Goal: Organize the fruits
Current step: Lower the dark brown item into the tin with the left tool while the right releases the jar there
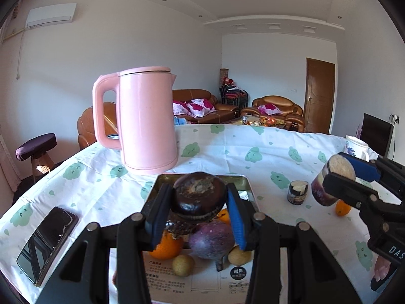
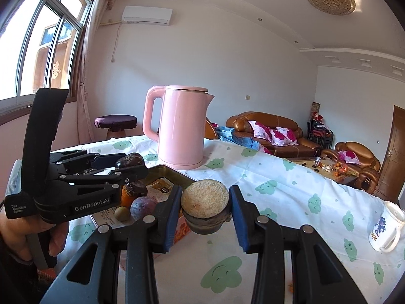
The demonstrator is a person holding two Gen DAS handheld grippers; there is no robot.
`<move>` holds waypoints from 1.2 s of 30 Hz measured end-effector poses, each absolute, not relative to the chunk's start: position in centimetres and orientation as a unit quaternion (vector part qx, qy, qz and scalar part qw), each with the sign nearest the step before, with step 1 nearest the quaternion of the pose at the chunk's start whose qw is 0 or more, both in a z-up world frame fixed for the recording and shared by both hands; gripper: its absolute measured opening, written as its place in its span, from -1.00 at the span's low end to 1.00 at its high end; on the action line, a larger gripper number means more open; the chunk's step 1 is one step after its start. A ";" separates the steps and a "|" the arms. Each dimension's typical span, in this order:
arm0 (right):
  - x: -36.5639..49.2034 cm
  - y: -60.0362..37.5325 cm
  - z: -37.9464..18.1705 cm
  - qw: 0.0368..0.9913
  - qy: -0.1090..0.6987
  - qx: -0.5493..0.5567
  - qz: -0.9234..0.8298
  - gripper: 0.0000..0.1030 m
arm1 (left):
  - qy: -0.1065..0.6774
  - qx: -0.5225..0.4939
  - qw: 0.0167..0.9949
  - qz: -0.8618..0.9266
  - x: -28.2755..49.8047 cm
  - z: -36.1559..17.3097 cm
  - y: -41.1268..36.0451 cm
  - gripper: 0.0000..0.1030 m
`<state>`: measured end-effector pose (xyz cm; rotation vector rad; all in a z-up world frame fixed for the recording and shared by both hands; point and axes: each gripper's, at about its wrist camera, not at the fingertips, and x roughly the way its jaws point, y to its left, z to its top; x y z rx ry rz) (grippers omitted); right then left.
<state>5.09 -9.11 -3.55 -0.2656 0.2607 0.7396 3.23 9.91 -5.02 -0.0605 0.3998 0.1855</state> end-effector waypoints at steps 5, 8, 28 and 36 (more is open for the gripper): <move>4.6 -7.3 -4.0 0.907 0.130 -0.142 0.374 -0.22 | 0.205 -0.031 0.973 0.104 2.9 -5.5 11.1 -0.12; 4.4 -6.4 -4.3 0.902 0.132 -0.148 0.382 -0.22 | 0.210 -0.032 0.971 0.109 2.7 -5.7 11.6 -0.12; 4.4 -2.0 -6.1 0.881 0.156 -0.182 0.407 -0.22 | 0.230 -0.034 0.964 0.130 2.5 -6.6 13.6 -0.12; 4.4 -1.4 -6.7 0.875 0.168 -0.193 0.410 -0.22 | 0.241 -0.033 0.961 0.131 2.7 -7.1 13.8 -0.12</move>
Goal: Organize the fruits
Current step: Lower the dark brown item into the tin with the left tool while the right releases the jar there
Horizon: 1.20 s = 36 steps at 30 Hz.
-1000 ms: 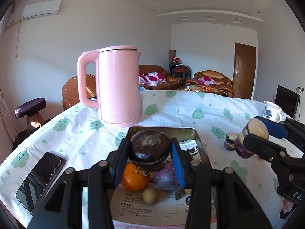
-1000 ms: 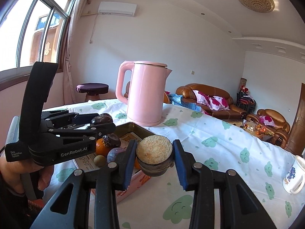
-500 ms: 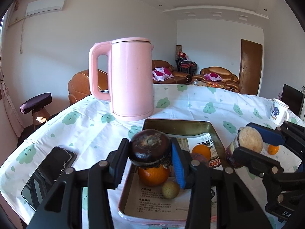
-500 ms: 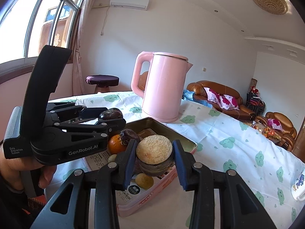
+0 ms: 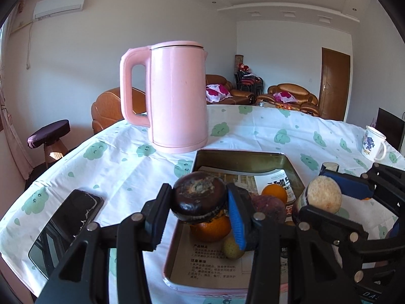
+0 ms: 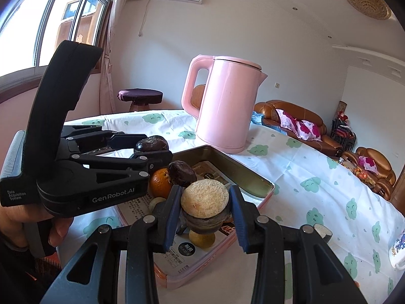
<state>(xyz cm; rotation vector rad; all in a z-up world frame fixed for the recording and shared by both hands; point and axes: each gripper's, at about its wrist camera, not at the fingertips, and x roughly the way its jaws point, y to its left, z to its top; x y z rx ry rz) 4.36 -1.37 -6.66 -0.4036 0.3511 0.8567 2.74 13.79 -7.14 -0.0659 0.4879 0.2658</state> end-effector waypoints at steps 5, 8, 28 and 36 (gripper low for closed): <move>4.3 -1.1 -6.9 0.872 0.174 -0.198 0.411 -0.22 | 0.245 -0.032 0.960 0.130 2.9 -7.4 13.7 -0.12; 4.3 -0.9 -7.0 0.872 0.177 -0.199 0.411 -0.22 | 0.247 -0.031 0.960 0.128 2.9 -7.5 13.7 -0.12; 4.5 -0.2 -7.5 0.859 0.199 -0.212 0.422 0.11 | 0.243 -0.036 0.959 0.143 2.3 -7.6 14.2 0.23; 5.0 -3.6 -6.4 0.880 0.187 -0.188 0.395 0.21 | 0.221 -0.042 0.963 0.148 1.8 -5.9 13.5 0.61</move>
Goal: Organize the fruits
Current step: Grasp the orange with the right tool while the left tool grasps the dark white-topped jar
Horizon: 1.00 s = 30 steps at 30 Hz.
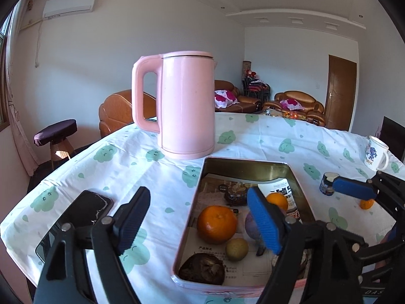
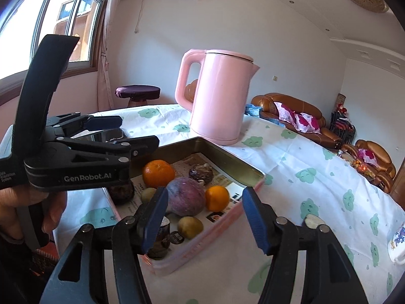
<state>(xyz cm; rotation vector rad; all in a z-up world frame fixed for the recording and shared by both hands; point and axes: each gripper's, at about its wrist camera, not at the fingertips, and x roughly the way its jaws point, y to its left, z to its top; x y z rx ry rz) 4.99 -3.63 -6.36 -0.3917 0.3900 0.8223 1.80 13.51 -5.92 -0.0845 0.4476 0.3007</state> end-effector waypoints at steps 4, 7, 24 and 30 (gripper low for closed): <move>6.8 -8.0 -5.6 0.903 0.201 -0.173 0.339 0.21 | 0.215 -0.024 0.968 0.127 2.2 -5.1 11.1 0.69; 8.8 -11.8 -5.3 0.918 0.222 -0.159 0.288 0.21 | 0.214 -0.007 0.972 0.100 2.9 -4.7 8.7 0.70; 14.2 -19.6 -9.3 0.899 0.355 -0.130 0.221 0.21 | 0.260 0.037 0.965 0.001 8.9 -4.0 -0.6 0.73; 15.7 -19.2 -10.5 0.879 0.398 -0.126 0.230 -0.06 | 0.281 0.046 0.959 -0.010 10.5 -5.1 -2.0 0.73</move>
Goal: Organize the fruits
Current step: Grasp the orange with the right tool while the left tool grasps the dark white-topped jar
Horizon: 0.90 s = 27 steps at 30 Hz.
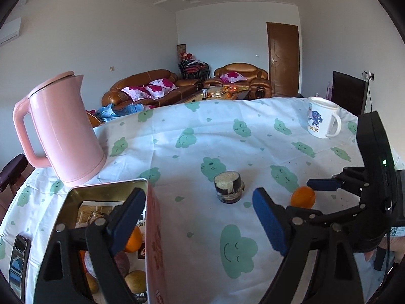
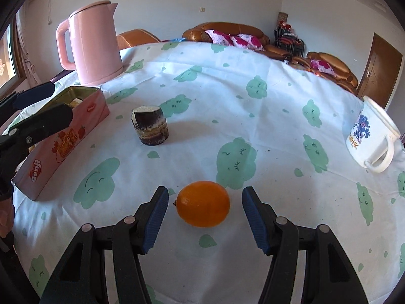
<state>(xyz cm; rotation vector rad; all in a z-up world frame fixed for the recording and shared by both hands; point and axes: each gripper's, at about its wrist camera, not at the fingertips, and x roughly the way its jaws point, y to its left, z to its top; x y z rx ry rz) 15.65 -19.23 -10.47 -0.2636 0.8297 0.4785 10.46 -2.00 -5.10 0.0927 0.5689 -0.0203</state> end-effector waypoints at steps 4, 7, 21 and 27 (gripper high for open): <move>15.5 -18.8 -10.6 0.876 0.398 -0.141 0.234 -0.12 | 0.297 0.054 0.953 -0.012 11.4 -5.5 -2.6 0.73; 15.5 -19.0 -10.2 0.881 0.390 -0.135 0.233 -0.12 | 0.309 0.056 0.949 -0.016 12.2 -5.6 -3.1 0.73; 17.8 -20.8 -9.3 0.904 0.369 -0.103 0.190 -0.12 | 0.381 0.025 0.924 0.001 19.3 -9.3 -4.6 0.55; 17.5 -20.8 -9.1 0.906 0.359 -0.103 0.200 -0.12 | 0.404 0.011 0.915 -0.017 21.0 -10.1 -4.6 0.25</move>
